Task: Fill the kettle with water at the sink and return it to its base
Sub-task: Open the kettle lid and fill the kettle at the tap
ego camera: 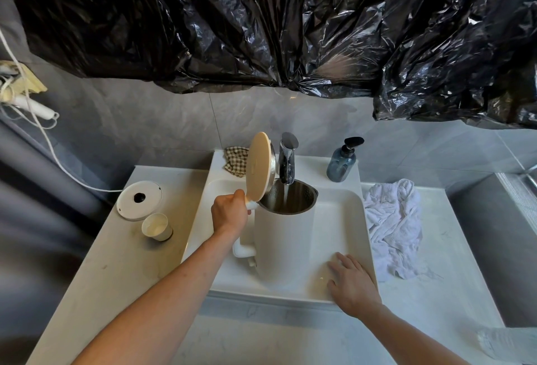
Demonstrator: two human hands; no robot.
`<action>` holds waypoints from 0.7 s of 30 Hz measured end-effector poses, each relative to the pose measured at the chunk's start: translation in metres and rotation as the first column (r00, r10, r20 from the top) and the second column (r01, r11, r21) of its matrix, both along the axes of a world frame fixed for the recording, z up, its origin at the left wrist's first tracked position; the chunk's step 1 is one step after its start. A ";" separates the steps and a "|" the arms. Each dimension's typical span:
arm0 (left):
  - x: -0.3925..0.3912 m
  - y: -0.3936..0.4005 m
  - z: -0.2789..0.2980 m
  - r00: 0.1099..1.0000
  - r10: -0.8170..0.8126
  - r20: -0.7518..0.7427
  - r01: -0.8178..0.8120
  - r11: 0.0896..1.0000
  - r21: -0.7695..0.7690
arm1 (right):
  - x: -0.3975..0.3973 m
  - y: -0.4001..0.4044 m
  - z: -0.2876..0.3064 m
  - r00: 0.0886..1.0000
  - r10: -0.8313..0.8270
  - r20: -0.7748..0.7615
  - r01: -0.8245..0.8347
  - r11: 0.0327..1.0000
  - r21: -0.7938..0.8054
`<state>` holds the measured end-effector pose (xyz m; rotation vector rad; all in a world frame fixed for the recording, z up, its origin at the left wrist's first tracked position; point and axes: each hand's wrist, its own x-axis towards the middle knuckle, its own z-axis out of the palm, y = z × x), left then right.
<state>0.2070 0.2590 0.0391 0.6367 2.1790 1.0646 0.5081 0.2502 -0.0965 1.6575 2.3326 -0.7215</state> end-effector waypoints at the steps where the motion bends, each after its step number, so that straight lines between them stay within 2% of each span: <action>1: 0.000 0.000 0.000 1.000 -0.003 0.000 0.003 1.000 0.000 | 0.000 0.000 0.000 1.000 0.000 0.002 0.000 1.000 -0.002; 13: -0.001 0.000 0.000 0.998 0.027 0.049 -0.027 1.000 0.011 | 0.001 0.001 0.000 1.000 0.019 0.021 -0.019 1.000 -0.013; 21: 0.000 0.001 0.000 1.000 0.013 0.015 -0.013 1.000 -0.001 | 0.000 0.000 0.001 0.999 0.022 0.043 -0.022 1.000 0.005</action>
